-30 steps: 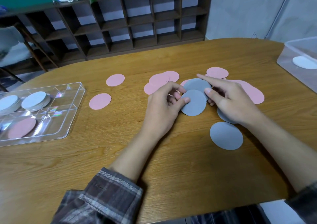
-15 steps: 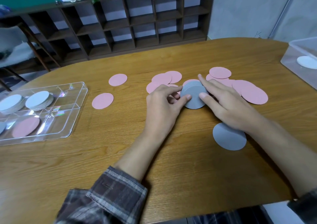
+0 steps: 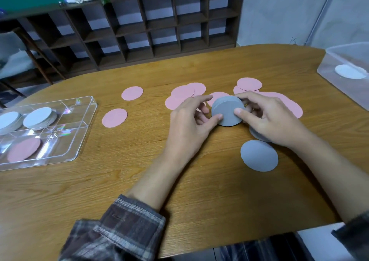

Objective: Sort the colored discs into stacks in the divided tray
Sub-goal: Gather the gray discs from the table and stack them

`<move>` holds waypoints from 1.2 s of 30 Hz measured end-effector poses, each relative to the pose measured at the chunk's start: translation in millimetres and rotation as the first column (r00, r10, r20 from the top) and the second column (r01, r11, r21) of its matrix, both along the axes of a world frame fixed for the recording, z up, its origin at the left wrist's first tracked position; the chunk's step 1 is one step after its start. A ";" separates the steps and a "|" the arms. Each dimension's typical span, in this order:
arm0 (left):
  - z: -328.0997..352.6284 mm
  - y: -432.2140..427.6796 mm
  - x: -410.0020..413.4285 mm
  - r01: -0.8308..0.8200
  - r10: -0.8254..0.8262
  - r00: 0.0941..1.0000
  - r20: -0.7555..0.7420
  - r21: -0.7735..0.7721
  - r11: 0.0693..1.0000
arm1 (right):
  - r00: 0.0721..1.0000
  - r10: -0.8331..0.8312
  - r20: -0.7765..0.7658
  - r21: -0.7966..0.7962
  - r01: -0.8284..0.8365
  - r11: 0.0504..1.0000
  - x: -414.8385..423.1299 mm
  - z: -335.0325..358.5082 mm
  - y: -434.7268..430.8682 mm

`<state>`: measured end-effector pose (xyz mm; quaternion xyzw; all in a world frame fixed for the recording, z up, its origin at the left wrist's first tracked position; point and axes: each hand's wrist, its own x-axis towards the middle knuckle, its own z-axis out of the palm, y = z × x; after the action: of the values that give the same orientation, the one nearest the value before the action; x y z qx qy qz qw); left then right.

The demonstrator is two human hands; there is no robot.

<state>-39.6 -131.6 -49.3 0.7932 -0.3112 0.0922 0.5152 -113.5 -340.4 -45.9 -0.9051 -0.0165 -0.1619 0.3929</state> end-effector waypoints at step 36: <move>-5.1 -46.4 -6.4 0.135 -0.155 0.972 -0.179 -0.119 0.984 | 0.988 -0.119 0.098 0.118 0.107 0.987 -30.8 -5.8 -29.7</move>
<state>-46.1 -178.0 -54.4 0.7450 -0.3133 -0.0044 0.5889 -144.3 -370.2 -51.7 -0.8713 0.0236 -0.2318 0.4320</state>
